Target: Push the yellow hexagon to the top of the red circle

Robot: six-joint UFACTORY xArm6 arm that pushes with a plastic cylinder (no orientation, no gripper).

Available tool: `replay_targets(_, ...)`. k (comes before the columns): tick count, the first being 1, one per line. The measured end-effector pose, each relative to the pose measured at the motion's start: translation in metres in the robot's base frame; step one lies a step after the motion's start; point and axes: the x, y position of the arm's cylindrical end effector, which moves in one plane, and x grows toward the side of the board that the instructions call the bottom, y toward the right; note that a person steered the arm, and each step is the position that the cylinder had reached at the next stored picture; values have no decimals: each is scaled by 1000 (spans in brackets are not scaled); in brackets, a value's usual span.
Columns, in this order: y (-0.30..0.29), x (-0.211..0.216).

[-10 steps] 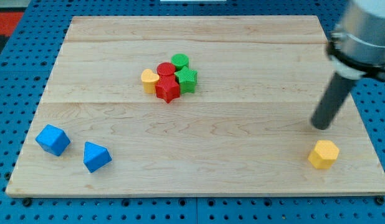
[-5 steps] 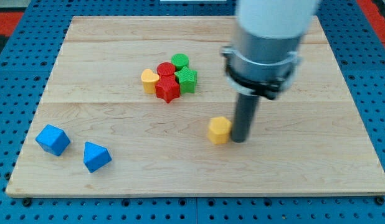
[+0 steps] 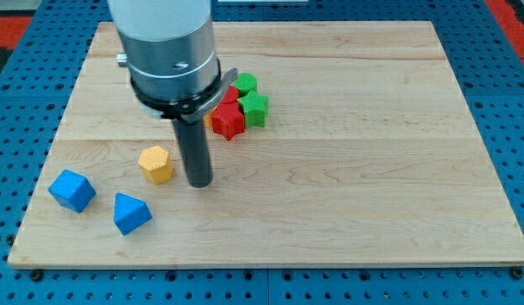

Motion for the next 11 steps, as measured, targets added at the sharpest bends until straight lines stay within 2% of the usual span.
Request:
replay_targets(2,-102,-64)
replay_targets(3,-75,-41)
replay_targets(4,-110,-26)
replay_targets(5,-166,-39)
replay_targets(8,-99,-89)
replay_targets(10,-54,-173)
replay_targets(11,-96,-187)
